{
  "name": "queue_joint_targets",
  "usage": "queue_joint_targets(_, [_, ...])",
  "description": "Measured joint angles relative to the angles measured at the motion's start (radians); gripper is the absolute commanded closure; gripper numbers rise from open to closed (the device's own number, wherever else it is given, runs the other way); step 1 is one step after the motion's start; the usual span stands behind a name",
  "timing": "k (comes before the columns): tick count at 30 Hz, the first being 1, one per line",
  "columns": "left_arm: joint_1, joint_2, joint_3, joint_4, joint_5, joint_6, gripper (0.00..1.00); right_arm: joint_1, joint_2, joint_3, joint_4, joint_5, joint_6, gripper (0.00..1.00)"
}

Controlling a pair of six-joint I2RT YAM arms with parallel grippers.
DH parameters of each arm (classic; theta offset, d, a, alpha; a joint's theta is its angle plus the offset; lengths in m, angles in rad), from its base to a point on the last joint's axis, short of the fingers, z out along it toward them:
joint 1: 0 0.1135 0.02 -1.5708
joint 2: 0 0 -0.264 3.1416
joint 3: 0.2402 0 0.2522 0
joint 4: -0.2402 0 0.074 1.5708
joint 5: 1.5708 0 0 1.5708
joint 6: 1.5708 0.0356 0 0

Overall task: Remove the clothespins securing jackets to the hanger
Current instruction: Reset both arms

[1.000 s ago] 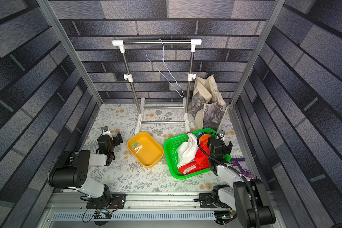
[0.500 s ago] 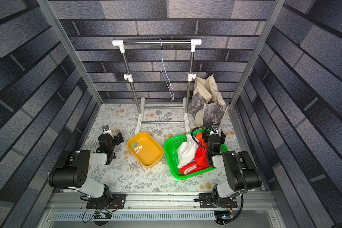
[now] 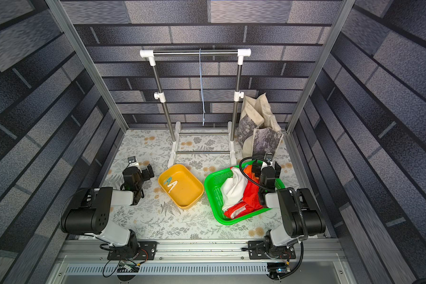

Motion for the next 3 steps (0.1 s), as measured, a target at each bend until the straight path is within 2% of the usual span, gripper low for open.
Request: queue_joint_targets(3, [0.0,0.0,0.0,0.0,0.0,0.0,0.0,0.0,0.0,0.0,0.0,-0.005,0.0,0.0])
